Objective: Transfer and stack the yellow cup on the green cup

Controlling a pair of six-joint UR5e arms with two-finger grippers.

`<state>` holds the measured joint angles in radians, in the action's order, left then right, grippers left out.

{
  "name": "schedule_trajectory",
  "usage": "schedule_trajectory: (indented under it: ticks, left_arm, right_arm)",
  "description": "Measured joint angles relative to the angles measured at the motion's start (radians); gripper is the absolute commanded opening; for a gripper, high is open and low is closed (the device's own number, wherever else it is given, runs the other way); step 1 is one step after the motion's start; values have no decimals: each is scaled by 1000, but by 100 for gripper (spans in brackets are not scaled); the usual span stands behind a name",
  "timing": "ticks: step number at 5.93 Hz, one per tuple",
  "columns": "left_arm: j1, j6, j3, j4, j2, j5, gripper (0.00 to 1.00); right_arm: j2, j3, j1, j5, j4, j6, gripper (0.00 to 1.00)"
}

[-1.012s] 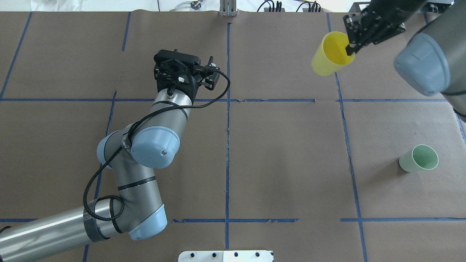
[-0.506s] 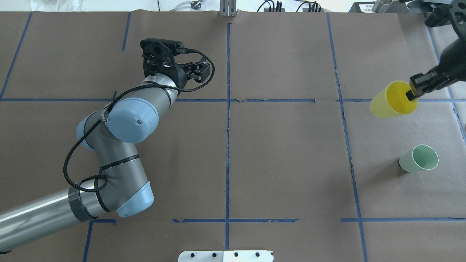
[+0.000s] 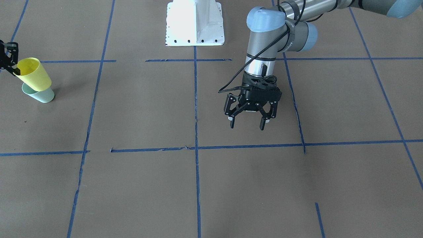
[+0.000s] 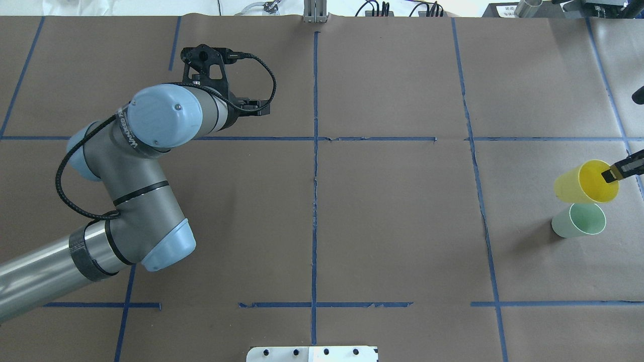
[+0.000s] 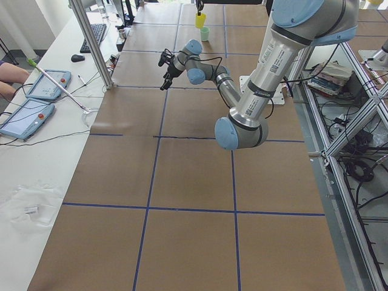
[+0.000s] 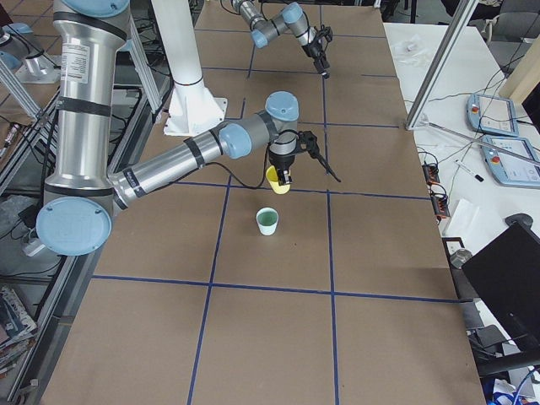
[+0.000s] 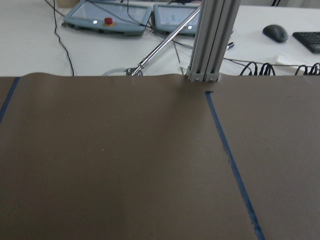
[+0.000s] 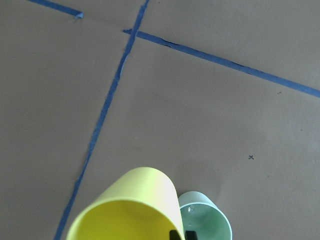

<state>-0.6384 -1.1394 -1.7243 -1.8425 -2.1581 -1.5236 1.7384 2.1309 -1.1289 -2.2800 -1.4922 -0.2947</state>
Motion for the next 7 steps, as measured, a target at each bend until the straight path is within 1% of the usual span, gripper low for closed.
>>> schedule_trajectory:
  ticks: [1, 2, 4, 7]
  left_arm:
    - [-12, -13, -32, 71, 3, -65, 100]
    - [-16, -28, -50, 93, 7, -85, 100]
    - [-16, -56, -63, 99, 8, -92, 100]
    - [-12, -82, -73, 101, 7, -92, 100]
  right_arm:
    - [35, -47, 0, -2, 80, 3, 0]
    - [46, -80, 0, -3, 110, 6, 0]
    - [54, -113, 0, -4, 120, 8, 0]
    - [82, -111, -2, -12, 123, 10, 0]
